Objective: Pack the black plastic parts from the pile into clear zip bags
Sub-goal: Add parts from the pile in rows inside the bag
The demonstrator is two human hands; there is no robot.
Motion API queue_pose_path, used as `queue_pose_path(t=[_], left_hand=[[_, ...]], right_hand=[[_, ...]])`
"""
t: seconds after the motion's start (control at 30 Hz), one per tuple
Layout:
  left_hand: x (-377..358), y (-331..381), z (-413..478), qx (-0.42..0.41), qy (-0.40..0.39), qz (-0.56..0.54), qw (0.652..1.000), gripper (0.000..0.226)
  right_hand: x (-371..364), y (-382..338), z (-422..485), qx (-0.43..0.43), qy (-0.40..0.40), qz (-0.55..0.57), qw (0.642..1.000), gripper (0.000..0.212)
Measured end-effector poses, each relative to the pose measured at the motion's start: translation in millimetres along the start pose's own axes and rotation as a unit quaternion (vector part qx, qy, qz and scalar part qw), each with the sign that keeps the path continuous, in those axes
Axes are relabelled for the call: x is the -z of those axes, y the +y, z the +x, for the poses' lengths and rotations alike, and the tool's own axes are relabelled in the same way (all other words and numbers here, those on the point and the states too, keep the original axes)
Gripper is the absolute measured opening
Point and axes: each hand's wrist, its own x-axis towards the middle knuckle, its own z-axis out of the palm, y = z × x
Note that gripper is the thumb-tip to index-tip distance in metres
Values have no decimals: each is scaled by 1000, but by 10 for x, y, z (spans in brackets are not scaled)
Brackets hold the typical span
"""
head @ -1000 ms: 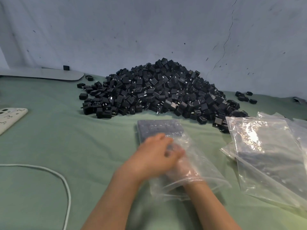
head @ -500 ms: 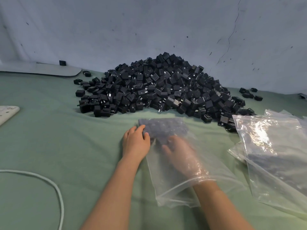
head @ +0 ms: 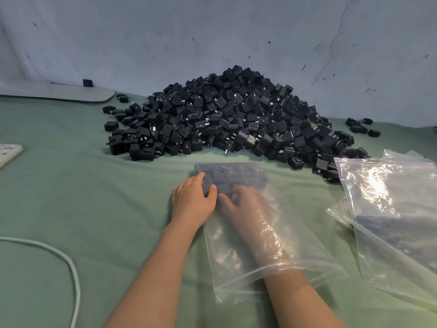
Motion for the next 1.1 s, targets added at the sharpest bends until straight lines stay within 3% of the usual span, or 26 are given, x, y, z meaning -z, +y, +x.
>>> queue_pose_path(t=[0.33,0.47,0.57,0.7,0.87,1.1], left_hand=[[6,76,-50,25,-13,-3,1000,56],[17,99,-58,43,-23,0,999,46],[15,115,-67,45,-27,15,999,44],[-15,113,-73,39,-48,55,997,58],[-22,113,-78,38,-56,59,996,60],[-33,102,-81,30,-52,60,996,59]], right_hand=[[-116,53,33,24,-11,97,995,26],[-197,69,39,20,-22,160,987,21],[-233,121,51,16,-15,129,991,22],[-184,141,69,31,-3,63,998,23],[-202,130,46,27,-3,109,994,16],[-160,102,61,50,-10,65,997,22]])
